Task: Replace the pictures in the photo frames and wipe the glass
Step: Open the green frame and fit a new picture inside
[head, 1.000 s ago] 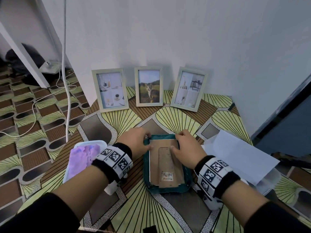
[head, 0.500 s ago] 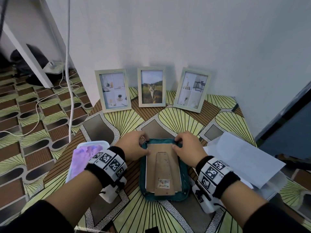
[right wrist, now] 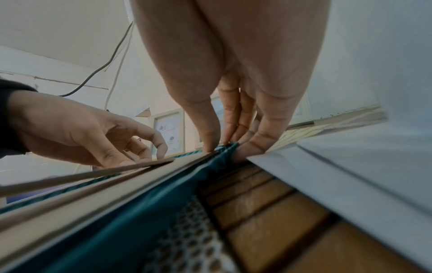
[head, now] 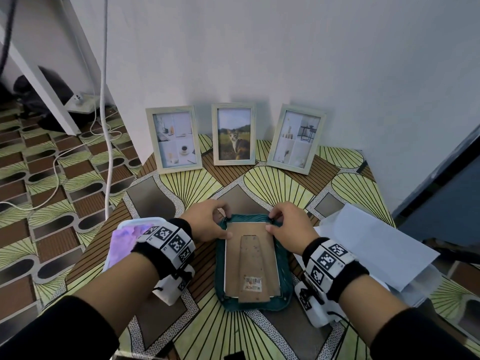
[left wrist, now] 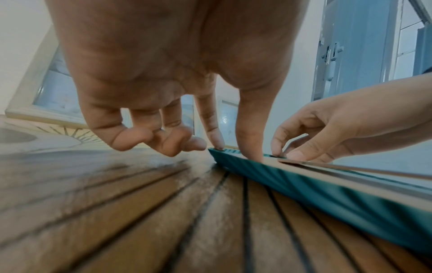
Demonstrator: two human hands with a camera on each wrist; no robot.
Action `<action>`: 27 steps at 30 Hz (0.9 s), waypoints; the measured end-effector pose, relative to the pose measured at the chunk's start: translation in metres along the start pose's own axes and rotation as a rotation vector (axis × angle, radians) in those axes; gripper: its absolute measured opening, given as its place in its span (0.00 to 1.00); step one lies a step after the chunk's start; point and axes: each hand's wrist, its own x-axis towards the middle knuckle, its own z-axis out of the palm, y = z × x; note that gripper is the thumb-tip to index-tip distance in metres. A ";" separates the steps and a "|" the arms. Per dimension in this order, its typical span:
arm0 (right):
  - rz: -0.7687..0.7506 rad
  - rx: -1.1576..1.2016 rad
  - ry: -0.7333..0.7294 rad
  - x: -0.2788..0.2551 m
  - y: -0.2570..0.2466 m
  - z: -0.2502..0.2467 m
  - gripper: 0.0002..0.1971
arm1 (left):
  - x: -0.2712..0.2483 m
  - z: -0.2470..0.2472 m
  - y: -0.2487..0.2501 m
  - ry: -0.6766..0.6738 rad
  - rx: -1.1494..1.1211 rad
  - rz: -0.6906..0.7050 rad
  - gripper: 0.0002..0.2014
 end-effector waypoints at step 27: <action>-0.027 -0.158 0.002 -0.001 -0.011 -0.002 0.03 | -0.004 -0.002 0.003 0.013 0.145 0.054 0.12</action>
